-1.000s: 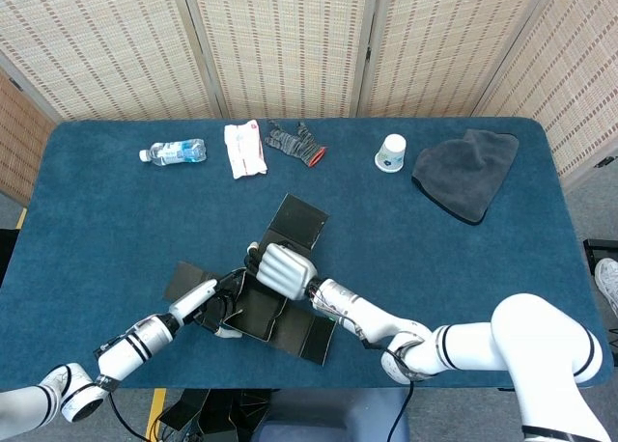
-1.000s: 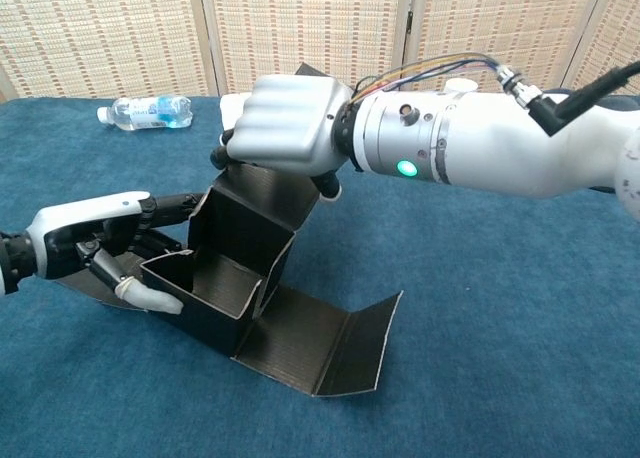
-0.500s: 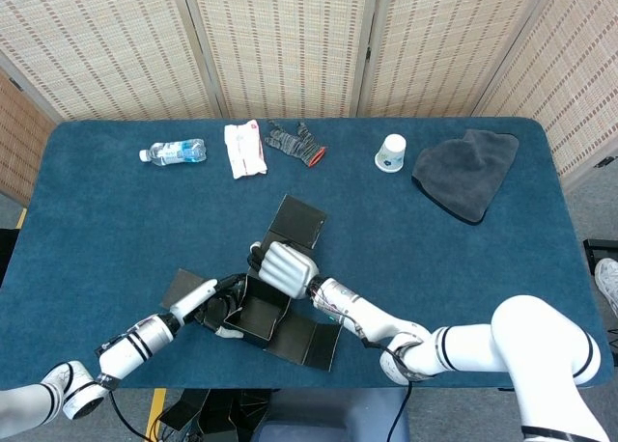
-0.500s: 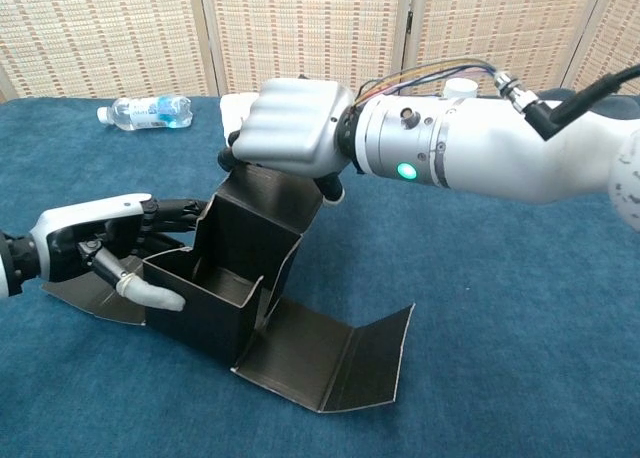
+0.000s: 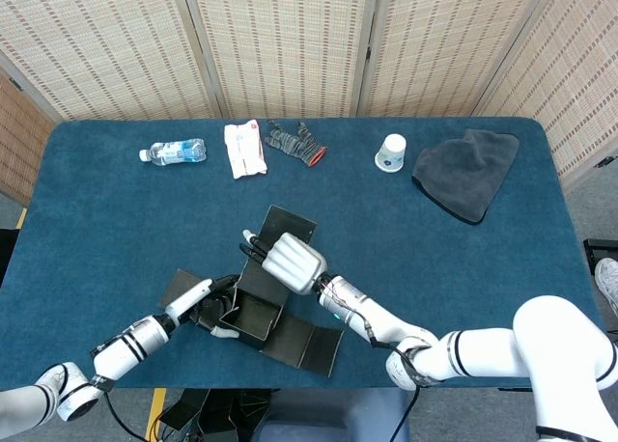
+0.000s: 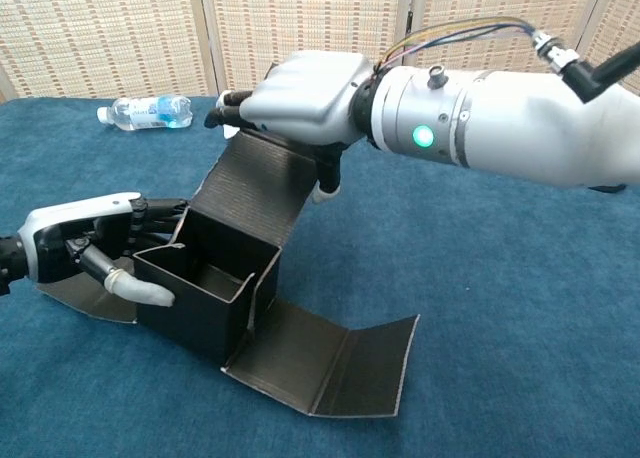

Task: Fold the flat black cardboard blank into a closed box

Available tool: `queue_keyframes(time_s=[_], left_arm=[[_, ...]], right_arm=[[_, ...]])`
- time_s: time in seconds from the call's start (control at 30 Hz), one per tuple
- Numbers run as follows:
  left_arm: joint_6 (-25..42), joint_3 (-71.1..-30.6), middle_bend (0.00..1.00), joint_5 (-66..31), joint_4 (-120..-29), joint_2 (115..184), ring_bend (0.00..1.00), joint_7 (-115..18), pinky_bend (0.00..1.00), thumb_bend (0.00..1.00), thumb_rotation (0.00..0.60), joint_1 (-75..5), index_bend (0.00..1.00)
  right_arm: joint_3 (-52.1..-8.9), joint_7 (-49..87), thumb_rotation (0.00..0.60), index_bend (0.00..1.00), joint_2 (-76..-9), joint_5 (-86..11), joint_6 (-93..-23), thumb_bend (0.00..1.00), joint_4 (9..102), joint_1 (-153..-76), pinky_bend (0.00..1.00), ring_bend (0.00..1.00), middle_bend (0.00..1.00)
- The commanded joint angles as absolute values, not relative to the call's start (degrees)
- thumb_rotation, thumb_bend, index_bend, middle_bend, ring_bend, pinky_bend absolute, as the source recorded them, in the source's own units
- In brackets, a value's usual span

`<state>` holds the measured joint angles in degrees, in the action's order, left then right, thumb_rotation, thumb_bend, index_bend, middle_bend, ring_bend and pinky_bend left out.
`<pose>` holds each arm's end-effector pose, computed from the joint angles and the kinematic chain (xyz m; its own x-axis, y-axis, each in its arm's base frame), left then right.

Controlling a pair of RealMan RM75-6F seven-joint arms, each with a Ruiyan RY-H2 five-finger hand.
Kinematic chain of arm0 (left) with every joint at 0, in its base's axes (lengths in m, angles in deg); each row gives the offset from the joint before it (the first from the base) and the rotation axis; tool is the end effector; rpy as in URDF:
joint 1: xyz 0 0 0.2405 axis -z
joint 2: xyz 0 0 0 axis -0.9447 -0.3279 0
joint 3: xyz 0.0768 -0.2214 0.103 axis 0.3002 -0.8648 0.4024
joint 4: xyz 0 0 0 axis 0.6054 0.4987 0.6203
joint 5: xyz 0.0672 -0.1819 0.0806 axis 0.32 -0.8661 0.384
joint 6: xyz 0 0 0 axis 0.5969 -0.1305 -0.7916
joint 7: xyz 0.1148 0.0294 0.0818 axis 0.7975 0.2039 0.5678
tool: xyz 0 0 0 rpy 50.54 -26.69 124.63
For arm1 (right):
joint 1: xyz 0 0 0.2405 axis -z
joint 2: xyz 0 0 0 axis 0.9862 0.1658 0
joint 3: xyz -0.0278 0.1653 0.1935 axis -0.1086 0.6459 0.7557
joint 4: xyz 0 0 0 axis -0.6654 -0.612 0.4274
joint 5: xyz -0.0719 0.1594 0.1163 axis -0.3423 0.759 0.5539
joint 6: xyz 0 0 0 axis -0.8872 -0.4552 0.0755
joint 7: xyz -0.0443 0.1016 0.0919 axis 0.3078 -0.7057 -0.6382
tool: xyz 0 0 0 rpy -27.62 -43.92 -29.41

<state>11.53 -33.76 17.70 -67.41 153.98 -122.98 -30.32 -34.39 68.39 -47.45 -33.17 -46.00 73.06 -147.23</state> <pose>-0.2254 0.3026 -0.0220 -0.3443 0.7299 0.5904 0.8439 -0.0350 0.5354 -0.0039 -0.3383 -0.0384 0.7859 0.1270 0.6052 -0.3317 -0.7394 0.5859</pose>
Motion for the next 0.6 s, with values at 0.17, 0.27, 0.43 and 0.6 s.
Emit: queue_keyframes(time_s=[0.17, 0.27, 0.43, 0.6], left_arm=[[10.92, -33.87, 0.29, 16.95, -67.82, 152.75, 0.53, -124.22, 0.59, 0.0, 0.6, -30.82, 0.19], [11.16, -33.97, 0.29, 16.47, -68.02, 152.33, 0.6, -124.46, 0.59, 0.0, 0.6, -30.97, 0.19], [11.25, -34.67, 0.29, 15.25, -69.28, 150.95, 0.57, -126.68, 0.59, 0.0, 0.6, -31.17, 0.19], [11.63, -35.7, 0.29, 14.32, -71.46, 147.93, 0.58, -130.28, 0.59, 0.0, 0.6, -30.64, 0.18]], right_arm=[[-31.52, 50.36, 0.6, 0.0, -40.81, -38.44, -49.83, 0.01, 78.55, -139.87, 1.0, 0.74, 0.02], [-30.79, 44.54, 0.6, 0.0, -39.42, -40.33, -51.24, 0.01, 79.79, -137.7, 1.0, 0.74, 0.02], [-32.03, 37.97, 0.6, 0.0, -36.19, -45.93, -53.82, 0.01, 81.39, -133.93, 1.0, 0.74, 0.03], [-34.8, 29.5, 0.6, 0.0, -34.75, -52.96, -58.42, 0.01, 80.42, -128.86, 1.0, 0.74, 0.05]])
